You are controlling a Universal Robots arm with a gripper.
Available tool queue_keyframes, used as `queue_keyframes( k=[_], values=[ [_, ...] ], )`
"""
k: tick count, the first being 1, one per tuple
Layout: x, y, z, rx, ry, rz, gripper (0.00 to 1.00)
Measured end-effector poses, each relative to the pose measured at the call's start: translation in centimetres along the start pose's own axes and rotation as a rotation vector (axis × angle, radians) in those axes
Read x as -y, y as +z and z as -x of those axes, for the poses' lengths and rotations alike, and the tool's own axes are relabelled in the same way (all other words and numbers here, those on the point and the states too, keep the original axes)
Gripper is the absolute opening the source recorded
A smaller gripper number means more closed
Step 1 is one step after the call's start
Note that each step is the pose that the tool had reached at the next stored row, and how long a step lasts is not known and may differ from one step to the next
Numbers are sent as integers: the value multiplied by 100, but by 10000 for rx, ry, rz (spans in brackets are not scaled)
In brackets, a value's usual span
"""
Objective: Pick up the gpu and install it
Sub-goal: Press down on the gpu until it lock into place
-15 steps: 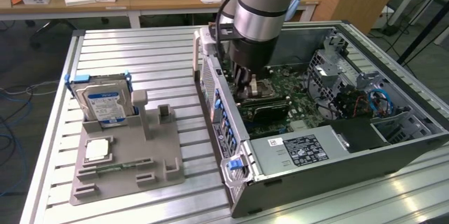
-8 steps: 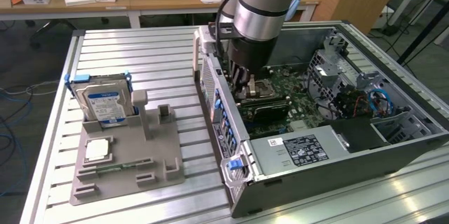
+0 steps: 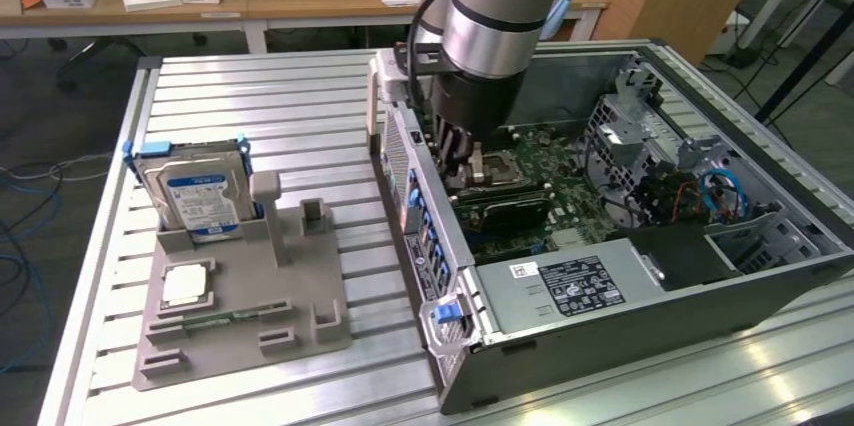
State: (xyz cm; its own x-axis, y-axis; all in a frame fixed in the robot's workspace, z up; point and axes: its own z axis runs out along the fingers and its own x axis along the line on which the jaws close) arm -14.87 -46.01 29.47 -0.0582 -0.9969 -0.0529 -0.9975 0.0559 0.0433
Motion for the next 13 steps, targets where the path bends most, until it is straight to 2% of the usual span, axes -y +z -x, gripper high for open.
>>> queue_keyframes(
  k=[2,4,6,7,9,12,13],
  values=[
    [-7,0,0,25,-4,14,11],
    [-12,-2,0,36,0,-6,11],
    [-29,-36,1,60,-3,-24,11],
    [-51,-70,2,58,7,-11,11],
    [-71,-98,-1,79,-6,-76,11],
    [-66,-100,-7,77,-3,-102,11],
    [-40,-101,-6,77,-2,-106,11]
  ],
)
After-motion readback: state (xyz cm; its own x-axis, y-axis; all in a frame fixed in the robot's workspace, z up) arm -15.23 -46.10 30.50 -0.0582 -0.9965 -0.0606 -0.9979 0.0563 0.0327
